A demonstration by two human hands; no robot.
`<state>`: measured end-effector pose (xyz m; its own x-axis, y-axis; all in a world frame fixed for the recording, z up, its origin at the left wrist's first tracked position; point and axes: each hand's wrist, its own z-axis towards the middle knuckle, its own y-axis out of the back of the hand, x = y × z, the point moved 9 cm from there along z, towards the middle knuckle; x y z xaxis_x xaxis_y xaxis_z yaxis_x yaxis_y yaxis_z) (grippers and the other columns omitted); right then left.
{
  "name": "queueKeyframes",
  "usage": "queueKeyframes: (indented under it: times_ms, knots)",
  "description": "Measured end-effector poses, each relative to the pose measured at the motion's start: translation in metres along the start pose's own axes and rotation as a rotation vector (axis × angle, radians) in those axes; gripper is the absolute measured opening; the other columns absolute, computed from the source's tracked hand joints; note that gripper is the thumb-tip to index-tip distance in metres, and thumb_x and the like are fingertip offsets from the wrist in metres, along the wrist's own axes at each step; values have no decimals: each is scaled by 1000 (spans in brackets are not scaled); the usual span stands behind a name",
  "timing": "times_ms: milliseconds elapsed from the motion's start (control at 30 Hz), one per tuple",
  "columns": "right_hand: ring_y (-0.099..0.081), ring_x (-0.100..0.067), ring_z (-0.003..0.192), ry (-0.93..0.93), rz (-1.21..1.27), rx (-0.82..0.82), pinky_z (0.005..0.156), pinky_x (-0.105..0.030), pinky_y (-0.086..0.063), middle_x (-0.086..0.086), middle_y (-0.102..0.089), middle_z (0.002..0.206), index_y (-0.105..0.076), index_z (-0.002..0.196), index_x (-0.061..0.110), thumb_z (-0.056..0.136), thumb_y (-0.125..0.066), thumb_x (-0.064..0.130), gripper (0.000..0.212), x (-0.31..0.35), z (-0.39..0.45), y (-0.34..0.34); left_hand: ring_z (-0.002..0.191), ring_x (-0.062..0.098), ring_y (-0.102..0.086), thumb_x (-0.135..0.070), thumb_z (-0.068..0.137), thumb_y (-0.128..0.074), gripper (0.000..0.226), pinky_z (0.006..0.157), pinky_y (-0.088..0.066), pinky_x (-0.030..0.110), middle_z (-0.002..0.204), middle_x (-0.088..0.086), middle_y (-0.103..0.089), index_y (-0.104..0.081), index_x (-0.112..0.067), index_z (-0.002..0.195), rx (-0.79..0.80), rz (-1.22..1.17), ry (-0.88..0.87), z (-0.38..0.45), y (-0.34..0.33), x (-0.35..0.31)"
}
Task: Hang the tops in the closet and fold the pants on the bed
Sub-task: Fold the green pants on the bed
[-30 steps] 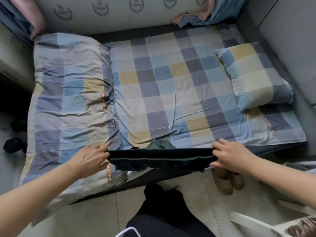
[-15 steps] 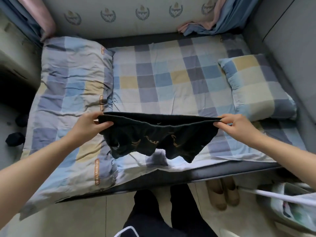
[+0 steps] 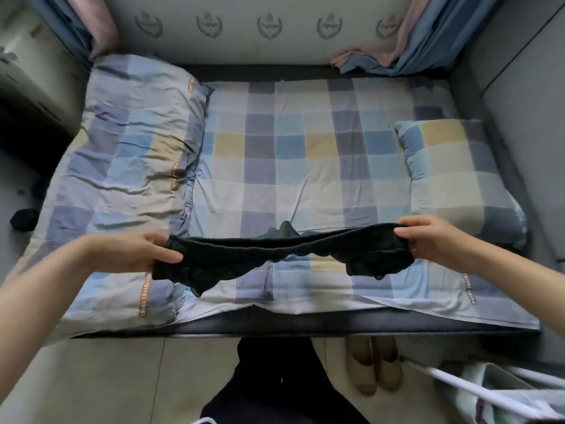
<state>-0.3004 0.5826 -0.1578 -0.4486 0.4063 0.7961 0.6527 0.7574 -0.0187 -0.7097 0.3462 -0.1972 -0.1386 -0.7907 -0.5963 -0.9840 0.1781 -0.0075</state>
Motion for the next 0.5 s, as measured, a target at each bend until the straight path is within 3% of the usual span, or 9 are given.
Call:
queueKeyframes:
  times_ms: [133, 200, 267, 367, 433, 500]
  knots:
    - [-68, -13, 74, -18, 162, -199, 64, -21, -55, -5, -71, 85, -64, 96, 8, 90, -55, 14, 12, -8, 10, 10, 110, 34, -65, -20, 88, -62, 27, 82, -58, 38, 123, 21, -65, -71, -8, 110, -16, -233, 14, 10, 0, -2]
    - [-68, -7, 70, 6, 85, -257, 63, -17, -54, 3, -72, 79, -66, 87, 13, 97, -49, 14, 20, -5, 20, 15, 110, 29, -66, -27, 85, -65, 28, 84, -54, 35, 121, 14, -68, -72, -14, 109, -71, -198, 4, 25, 9, -9]
    - [-63, -7, 74, 13, -46, -270, 69, -21, -51, 4, -69, 79, -65, 85, 19, 99, -47, 25, 24, -6, 41, 23, 109, 24, -67, -34, 82, -67, 31, 86, -52, 32, 118, 8, -70, -72, -20, 109, -132, -162, 14, 49, 20, -11]
    - [-58, -4, 73, 25, -260, -318, 73, -23, -45, 9, -65, 76, -63, 92, 25, 93, -54, 42, 19, -14, 89, 44, 98, 13, -71, -33, 89, -62, 16, 75, -55, 19, 106, -2, -75, -76, -32, 97, -254, -134, -46, 106, 37, -17]
    - [-58, 0, 68, 23, -376, -311, 69, -19, -45, 7, -68, 74, -67, 93, 18, 89, -62, 38, 21, -33, 130, 47, 95, 12, -71, -24, 96, -59, 16, 84, -54, 24, 104, 0, -75, -75, -23, 99, -371, -28, -101, 154, 48, -8]
    - [-52, 2, 61, 34, -424, -314, 60, -15, -41, 5, -65, 68, -67, 80, 10, 87, -66, 29, 20, -71, 190, 52, 95, 17, -65, -17, 97, -58, 16, 95, -49, 35, 105, 7, -73, -70, -10, 105, -477, 128, -142, 217, 62, 16]
